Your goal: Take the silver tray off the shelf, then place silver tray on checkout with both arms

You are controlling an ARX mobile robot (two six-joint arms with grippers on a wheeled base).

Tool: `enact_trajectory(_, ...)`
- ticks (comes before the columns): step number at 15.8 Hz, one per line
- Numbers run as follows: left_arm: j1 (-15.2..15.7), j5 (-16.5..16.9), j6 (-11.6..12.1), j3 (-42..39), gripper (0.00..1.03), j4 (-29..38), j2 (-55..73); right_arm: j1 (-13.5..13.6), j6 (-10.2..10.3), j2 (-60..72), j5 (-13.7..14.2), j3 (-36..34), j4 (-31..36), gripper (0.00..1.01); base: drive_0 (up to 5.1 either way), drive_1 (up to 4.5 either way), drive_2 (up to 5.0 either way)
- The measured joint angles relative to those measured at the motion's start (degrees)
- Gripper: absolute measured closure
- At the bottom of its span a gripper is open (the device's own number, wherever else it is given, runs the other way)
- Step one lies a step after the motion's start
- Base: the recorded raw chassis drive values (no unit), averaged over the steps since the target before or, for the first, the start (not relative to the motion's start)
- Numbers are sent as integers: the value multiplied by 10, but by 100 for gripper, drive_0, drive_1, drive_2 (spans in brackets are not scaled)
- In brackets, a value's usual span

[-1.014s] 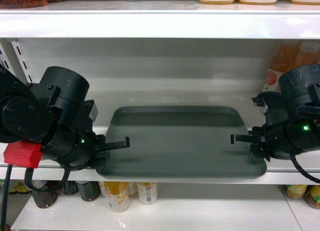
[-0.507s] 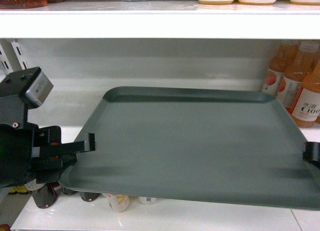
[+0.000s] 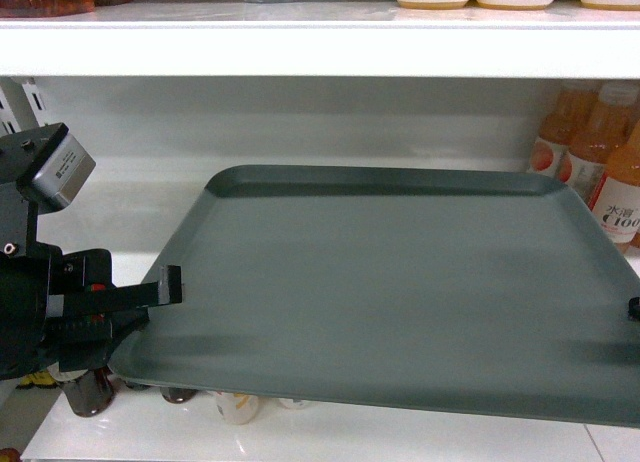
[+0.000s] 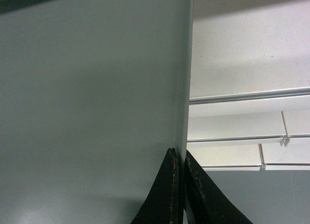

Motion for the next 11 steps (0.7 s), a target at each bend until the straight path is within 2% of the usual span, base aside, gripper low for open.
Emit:
enact_trajectory(5, 0, 0, -1, 0, 100, 1, 1, 0, 0, 0, 0, 0, 1, 98, 0, 0, 0)
enact_trajectory(11, 0, -1, -2, 0, 100, 0, 1, 0, 0, -1, 0, 0, 1, 98, 11, -393, 416)
